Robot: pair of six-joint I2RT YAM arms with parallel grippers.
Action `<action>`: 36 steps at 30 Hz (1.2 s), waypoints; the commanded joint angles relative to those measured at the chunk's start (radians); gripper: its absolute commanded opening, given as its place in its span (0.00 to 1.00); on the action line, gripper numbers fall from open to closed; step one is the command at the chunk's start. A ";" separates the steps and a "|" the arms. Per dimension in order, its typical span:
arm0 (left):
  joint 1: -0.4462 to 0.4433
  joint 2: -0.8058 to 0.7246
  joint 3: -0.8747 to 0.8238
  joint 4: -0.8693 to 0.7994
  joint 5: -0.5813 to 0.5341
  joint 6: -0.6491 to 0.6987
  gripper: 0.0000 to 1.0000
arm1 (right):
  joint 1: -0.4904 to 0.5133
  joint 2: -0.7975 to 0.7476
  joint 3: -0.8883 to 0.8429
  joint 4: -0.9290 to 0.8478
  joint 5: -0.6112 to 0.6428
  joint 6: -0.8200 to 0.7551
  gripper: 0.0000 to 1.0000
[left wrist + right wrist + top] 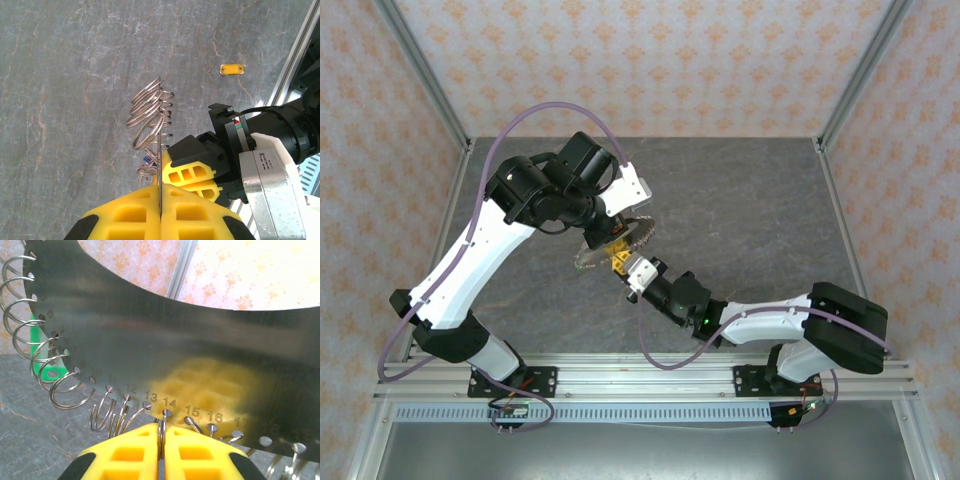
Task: Put the keys on the keyring
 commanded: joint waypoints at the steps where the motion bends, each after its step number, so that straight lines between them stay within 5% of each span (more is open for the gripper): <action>1: -0.008 -0.028 0.008 0.017 0.035 -0.017 0.00 | -0.007 0.006 0.049 0.000 0.011 -0.009 0.09; 12: -0.008 -0.029 0.009 0.018 0.034 -0.017 0.00 | -0.007 0.017 0.053 0.001 0.030 -0.013 0.12; 26: 0.005 -0.051 -0.040 0.074 -0.038 -0.075 0.00 | -0.005 -0.012 0.045 -0.039 0.032 0.008 0.00; 36: 0.166 -0.128 -0.257 0.323 0.186 -0.248 0.00 | -0.061 -0.140 -0.020 -0.155 -0.115 0.119 0.00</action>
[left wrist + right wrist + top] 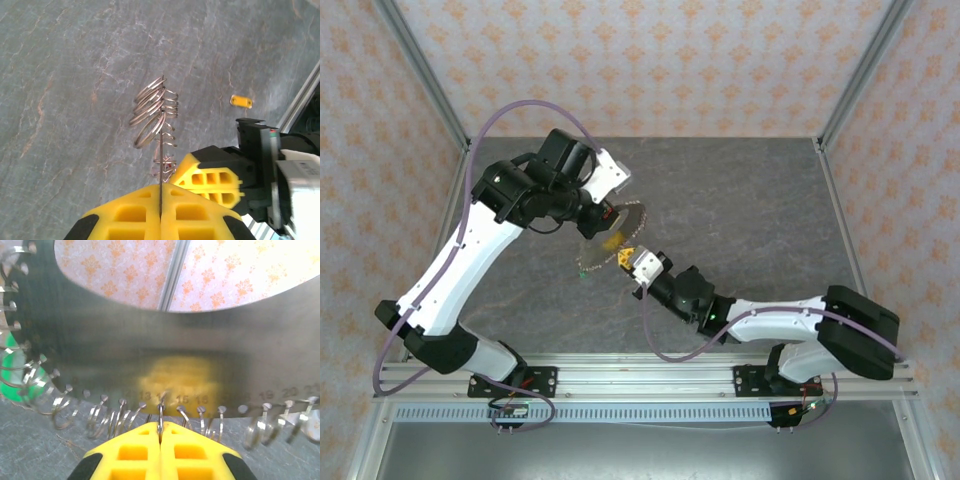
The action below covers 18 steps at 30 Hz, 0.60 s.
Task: Put the keys on the keyring
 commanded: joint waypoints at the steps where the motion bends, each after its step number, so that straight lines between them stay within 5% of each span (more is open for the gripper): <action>1: 0.027 -0.030 -0.059 0.142 0.116 -0.096 0.00 | -0.023 -0.072 -0.020 -0.037 -0.095 0.063 0.00; 11: 0.093 -0.034 -0.271 0.335 0.260 -0.250 0.00 | -0.115 -0.177 -0.050 -0.192 -0.297 0.158 0.00; 18: 0.142 -0.062 -0.497 0.521 0.282 -0.385 0.11 | -0.187 -0.212 -0.054 -0.332 -0.455 0.218 0.00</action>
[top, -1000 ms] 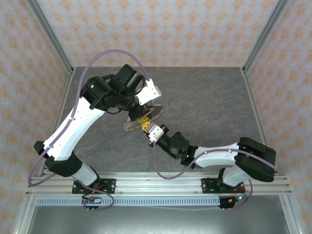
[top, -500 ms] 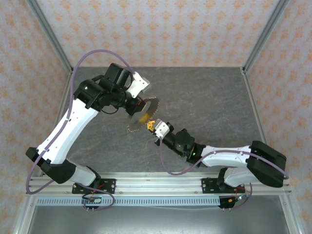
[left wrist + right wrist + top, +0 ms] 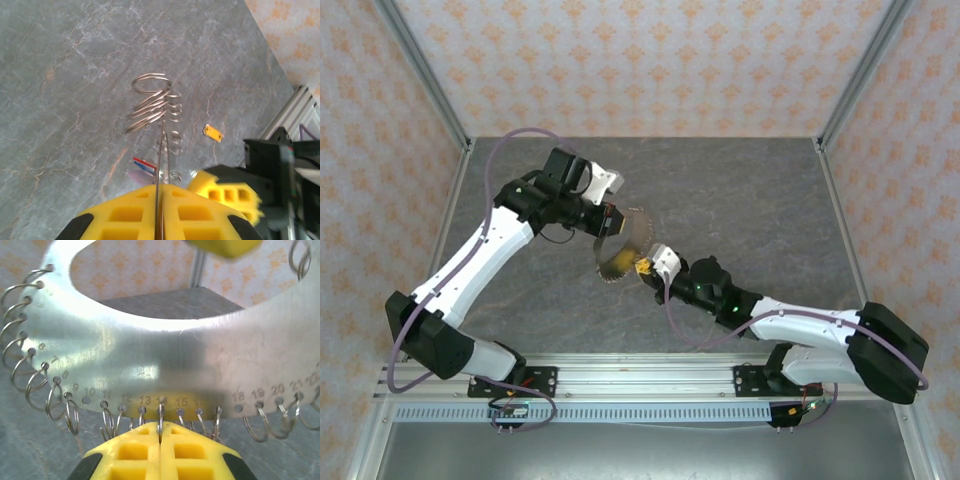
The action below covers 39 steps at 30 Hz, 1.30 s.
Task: Put the keys on the keyring
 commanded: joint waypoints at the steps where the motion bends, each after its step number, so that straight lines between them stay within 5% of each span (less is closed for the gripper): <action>1: 0.010 -0.024 -0.093 0.156 0.040 -0.104 0.12 | -0.028 -0.041 0.008 -0.023 -0.136 0.055 0.00; 8: 0.009 -0.015 -0.319 0.365 0.033 -0.214 0.20 | -0.059 -0.021 -0.038 -0.097 -0.200 0.081 0.00; 18: 0.009 0.023 -0.567 0.608 -0.036 -0.353 0.22 | -0.059 0.152 -0.100 -0.060 -0.137 0.127 0.00; 29: 0.008 -0.043 -0.694 0.664 -0.214 -0.396 0.32 | -0.058 0.203 -0.110 -0.045 0.097 0.112 0.00; 39: 0.007 -0.263 -0.740 0.731 -0.277 -0.374 0.37 | -0.113 0.037 -0.135 0.060 -0.126 0.141 0.00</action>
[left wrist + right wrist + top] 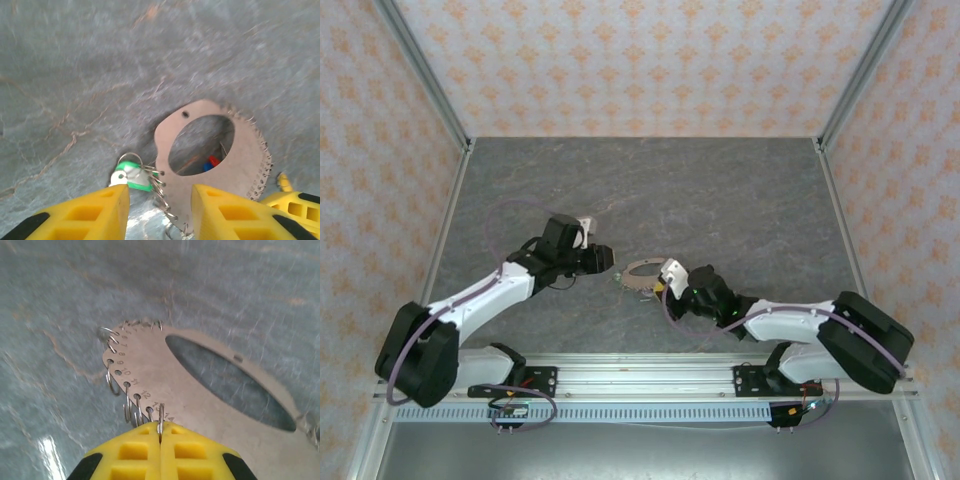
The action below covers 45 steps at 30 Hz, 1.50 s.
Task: Put the keys on the keyring
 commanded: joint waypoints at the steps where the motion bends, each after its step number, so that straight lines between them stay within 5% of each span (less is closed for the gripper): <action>1: -0.002 -0.104 -0.013 0.057 -0.074 0.021 0.37 | -0.040 -0.094 -0.009 0.120 -0.103 0.029 0.00; 7: -0.001 -0.247 -0.028 0.061 -0.122 0.044 0.38 | -0.065 -0.195 0.100 -0.183 -0.083 -0.158 0.00; 16: -0.002 -0.329 -0.046 0.044 -0.154 0.078 0.38 | 0.003 -0.089 0.200 -0.411 -0.008 -0.425 0.00; 24: -0.002 -0.293 -0.046 0.046 -0.109 0.072 0.32 | 0.014 0.080 0.148 -0.201 -0.127 -0.075 0.00; 31: -0.005 -0.240 -0.038 0.052 -0.060 0.065 0.25 | -0.008 0.169 0.097 -0.113 0.040 0.287 0.00; 38: -0.009 -0.192 -0.023 0.066 -0.026 0.064 0.22 | -0.030 0.154 0.116 -0.153 0.096 0.260 0.00; 45: -0.023 -0.133 -0.002 0.059 -0.005 0.072 0.20 | -0.033 0.266 0.200 -0.280 -0.017 0.216 0.00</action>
